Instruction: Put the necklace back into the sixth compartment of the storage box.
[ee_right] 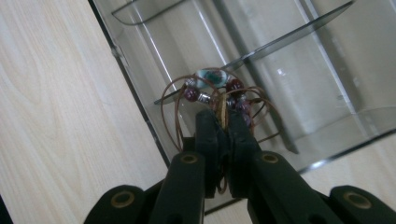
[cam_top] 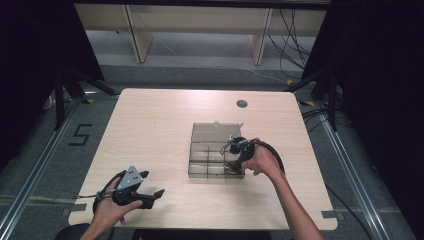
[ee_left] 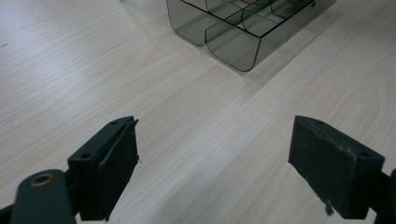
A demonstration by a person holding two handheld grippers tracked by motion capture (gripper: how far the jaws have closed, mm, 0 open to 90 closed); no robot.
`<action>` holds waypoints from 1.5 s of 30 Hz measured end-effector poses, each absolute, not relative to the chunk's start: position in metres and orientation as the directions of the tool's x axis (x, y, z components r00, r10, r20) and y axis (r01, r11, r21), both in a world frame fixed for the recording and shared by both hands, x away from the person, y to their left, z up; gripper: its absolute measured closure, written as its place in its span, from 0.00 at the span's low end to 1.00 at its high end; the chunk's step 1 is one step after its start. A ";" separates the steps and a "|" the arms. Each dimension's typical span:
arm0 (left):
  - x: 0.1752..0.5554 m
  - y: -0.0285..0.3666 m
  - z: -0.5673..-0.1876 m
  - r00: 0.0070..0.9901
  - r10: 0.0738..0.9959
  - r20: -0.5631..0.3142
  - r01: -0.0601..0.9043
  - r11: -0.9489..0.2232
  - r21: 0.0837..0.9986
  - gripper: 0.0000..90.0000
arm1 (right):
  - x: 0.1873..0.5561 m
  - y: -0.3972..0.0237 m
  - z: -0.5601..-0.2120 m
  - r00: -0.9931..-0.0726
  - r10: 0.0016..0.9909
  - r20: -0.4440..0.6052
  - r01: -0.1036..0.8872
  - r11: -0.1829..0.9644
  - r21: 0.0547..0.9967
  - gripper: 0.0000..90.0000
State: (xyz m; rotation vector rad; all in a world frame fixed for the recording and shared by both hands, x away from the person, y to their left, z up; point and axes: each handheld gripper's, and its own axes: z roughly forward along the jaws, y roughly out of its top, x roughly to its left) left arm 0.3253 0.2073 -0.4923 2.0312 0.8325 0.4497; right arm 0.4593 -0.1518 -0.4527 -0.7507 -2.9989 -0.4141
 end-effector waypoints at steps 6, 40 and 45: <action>0.326 0.208 -0.492 0.714 0.700 0.013 0.376 -0.399 0.836 0.17 | 0.460 -0.153 -0.460 -0.875 0.471 0.110 0.484 0.840 0.245 0.96; 0.326 0.208 -0.493 0.702 0.712 0.000 0.385 -0.381 0.841 0.17 | 0.419 -0.196 -0.432 -0.735 0.671 0.100 0.618 0.601 0.506 0.46; 0.327 0.209 -0.492 0.713 0.700 0.037 0.369 -0.420 0.829 0.17 | 0.413 -0.203 -0.436 -0.739 0.663 0.118 0.601 0.569 0.561 0.40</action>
